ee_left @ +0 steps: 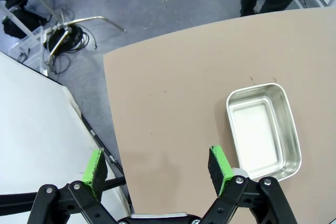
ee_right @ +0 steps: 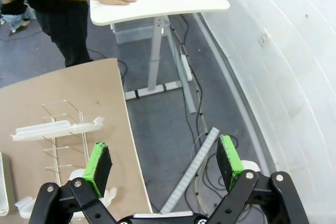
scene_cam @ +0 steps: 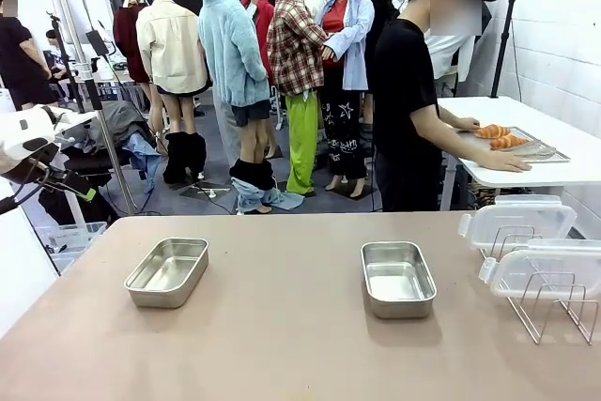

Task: Place the bread in airtight containers.
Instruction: Lift both Airtight Container.

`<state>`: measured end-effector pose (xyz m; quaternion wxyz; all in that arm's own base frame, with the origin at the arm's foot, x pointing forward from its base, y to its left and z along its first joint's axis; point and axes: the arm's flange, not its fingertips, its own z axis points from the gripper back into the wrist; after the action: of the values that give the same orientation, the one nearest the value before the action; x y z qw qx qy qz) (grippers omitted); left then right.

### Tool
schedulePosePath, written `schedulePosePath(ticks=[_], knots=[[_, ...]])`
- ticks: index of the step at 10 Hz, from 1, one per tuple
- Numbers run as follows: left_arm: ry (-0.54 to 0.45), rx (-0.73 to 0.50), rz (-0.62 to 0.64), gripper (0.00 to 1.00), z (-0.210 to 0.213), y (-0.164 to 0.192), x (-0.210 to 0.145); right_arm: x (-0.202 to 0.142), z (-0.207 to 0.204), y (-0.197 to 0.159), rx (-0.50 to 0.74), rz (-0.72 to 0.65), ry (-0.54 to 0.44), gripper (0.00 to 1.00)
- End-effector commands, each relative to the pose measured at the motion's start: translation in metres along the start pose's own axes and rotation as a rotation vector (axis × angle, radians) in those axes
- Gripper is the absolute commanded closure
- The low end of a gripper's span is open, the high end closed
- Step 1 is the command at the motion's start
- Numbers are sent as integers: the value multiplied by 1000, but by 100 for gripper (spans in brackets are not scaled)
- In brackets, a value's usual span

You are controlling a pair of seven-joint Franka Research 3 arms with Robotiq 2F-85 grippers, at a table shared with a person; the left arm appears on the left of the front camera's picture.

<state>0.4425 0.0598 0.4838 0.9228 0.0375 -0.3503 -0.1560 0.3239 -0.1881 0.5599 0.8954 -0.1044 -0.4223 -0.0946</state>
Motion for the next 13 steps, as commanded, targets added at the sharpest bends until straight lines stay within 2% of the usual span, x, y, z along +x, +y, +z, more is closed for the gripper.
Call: schedulePosePath(ticks=[1, 13], knots=[[-2, 3, 6, 0, 2, 2, -2, -2, -2, 0, 0, -3, 10, 0], [-2, 3, 6, 0, 2, 2, -2, -2, -2, 0, 0, -3, 10, 0]])
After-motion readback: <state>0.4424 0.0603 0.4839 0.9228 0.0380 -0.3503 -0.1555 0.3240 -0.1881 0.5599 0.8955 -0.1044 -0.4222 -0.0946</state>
